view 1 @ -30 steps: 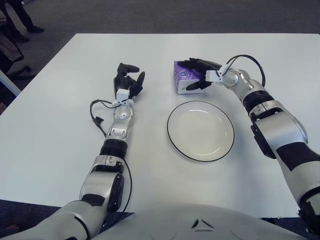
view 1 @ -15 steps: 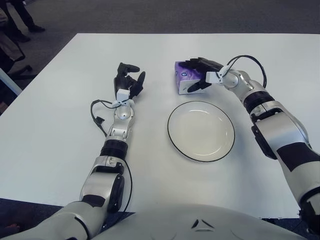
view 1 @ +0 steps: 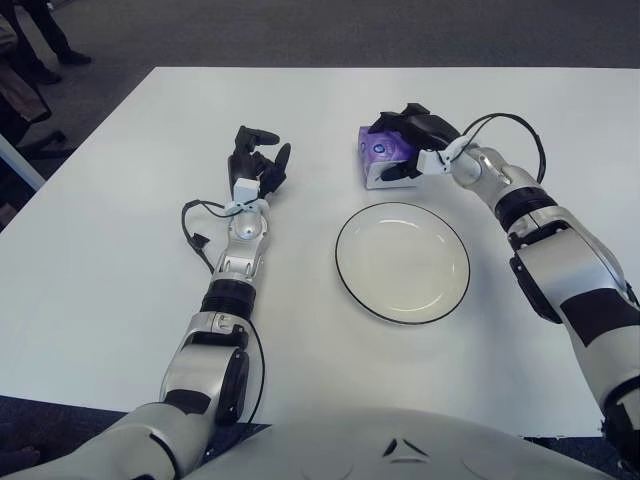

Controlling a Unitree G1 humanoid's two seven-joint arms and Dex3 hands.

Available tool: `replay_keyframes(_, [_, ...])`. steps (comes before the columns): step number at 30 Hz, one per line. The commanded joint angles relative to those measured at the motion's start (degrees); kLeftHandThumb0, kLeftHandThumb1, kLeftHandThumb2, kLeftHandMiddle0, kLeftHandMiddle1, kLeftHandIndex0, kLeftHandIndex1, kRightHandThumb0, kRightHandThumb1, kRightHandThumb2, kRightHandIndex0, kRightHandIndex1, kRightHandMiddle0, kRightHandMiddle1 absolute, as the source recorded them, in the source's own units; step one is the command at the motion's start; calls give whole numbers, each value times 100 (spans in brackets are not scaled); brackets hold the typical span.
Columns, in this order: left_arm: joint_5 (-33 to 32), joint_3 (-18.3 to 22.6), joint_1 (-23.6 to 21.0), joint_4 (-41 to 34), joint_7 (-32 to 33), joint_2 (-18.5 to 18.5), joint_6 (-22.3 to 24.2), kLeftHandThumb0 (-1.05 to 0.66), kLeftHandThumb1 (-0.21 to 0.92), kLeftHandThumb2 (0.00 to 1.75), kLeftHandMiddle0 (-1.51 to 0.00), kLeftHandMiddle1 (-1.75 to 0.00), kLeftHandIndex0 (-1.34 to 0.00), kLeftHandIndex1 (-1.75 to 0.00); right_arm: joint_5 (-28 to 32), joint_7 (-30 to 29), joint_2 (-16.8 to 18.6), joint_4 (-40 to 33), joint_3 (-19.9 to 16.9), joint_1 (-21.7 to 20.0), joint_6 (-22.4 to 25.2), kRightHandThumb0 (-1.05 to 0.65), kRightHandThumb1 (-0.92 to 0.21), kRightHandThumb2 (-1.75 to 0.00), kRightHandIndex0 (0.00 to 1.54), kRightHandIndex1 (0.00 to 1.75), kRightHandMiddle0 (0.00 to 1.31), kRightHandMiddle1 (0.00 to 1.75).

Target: Put the tissue paper into the plate.

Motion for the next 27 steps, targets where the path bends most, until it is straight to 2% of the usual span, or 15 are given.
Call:
replay_keyframes(1, [19, 6, 655, 344, 46, -124, -57, -36, 90, 34, -84, -175, -44, -152, -206, -238, -101, 214, 98, 357, -156, 0, -40, -121, 47, 174, 42, 171])
replay_keyframes(8, [13, 20, 641, 383, 42, -116, -97, -36, 90, 34, -84, -175, -44, -152, -238, -516, -117, 276, 159, 352, -326, 0, -29, -135, 57, 175, 47, 173])
replay_keyframes(27, [1, 48, 595, 466, 32, -114, -171, -36, 90, 34, -85, -175, -44, -152, 18, -821, -300, 142, -150, 366, -842, 0, -26, -139, 60, 175, 47, 175])
